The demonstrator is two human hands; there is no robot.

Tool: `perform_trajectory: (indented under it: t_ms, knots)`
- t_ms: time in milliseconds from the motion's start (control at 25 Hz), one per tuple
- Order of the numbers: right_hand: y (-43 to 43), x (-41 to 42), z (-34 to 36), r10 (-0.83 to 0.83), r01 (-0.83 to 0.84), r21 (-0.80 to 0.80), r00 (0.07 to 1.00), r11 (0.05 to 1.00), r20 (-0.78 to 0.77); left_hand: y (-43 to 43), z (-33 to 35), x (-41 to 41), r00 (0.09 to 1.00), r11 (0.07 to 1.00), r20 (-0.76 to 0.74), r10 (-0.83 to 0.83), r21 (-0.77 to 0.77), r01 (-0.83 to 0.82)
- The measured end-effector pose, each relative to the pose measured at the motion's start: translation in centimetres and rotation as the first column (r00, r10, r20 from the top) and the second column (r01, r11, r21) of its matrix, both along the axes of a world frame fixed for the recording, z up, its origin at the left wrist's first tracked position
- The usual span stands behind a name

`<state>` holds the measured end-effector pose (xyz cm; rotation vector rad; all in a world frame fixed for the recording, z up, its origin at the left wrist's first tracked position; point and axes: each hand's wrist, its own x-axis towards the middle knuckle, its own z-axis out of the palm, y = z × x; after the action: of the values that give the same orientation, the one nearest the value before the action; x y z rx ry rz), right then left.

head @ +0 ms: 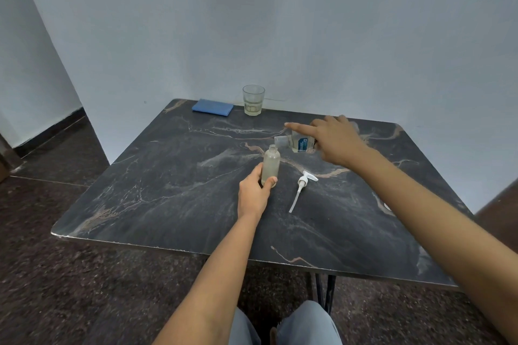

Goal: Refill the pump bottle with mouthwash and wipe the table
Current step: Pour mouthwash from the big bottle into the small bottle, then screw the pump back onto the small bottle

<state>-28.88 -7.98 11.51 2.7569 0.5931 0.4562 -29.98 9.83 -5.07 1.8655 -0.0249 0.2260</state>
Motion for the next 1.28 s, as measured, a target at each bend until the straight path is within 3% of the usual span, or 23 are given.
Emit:
perform_trajectory:
  t_ms: [160,280,360,440,600,680,1000,1120,1200,1280]
  knots:
    - [-0.8,-0.5,-4.0,-0.065,0.106,0.327,0.989,0.939,-0.134,-0.1,-0.1,0.1,1.000,1.000,-0.003,-0.002,0.020,0.002]
    - [-1.1,-0.8,-6.2,0.010,0.102,0.562,0.982,0.821,-0.191,-0.1,-0.1,0.1,1.000,1.000,-0.013,0.007,0.026,-0.007]
    - [-1.2,-1.4,-7.4,0.098,0.077,0.775,0.979,0.627,-0.177,-0.1,0.0,0.0,1.000,1.000,-0.011,0.005,0.025,-0.004]
    - [-1.9,-2.3,-8.4,0.105,0.089,0.923,0.985,0.374,-0.137,-0.1,0.1,-0.1,1.000,1.000,-0.002,-0.002,0.009,0.002]
    - [-4.1,-4.1,-11.1,0.025,0.130,0.985,0.992,-0.118,-0.128,-0.2,0.0,-0.1,1.000,1.000,0.007,0.002,0.010,-0.002]
    - [-4.8,-4.6,-11.9,-0.041,0.108,0.974,0.992,-0.199,-0.118,-0.2,0.0,-0.1,1.000,1.000,0.018,0.003,0.025,-0.004]
    - [-5.6,-4.9,-12.7,-0.126,0.252,0.967,0.959,-0.031,-0.254,-0.1,0.3,-0.2,1.000,0.999,0.007,0.005,0.039,-0.005]
    - [-4.7,-6.6,-12.2,-0.372,0.197,0.980,0.910,-0.001,-0.183,-0.1,0.4,-0.3,1.000,0.999,0.007,0.012,0.049,-0.012]
    - [-2.2,-8.2,-12.2,-0.523,0.030,0.993,0.851,0.118,0.036,-0.1,0.4,-0.3,1.000,0.999,0.007,0.015,0.053,-0.015]
    - [1.4,-8.9,-12.2,-0.412,0.036,0.929,0.902,0.368,0.128,-0.1,0.3,-0.3,1.000,0.998,0.012,0.015,0.053,-0.016]
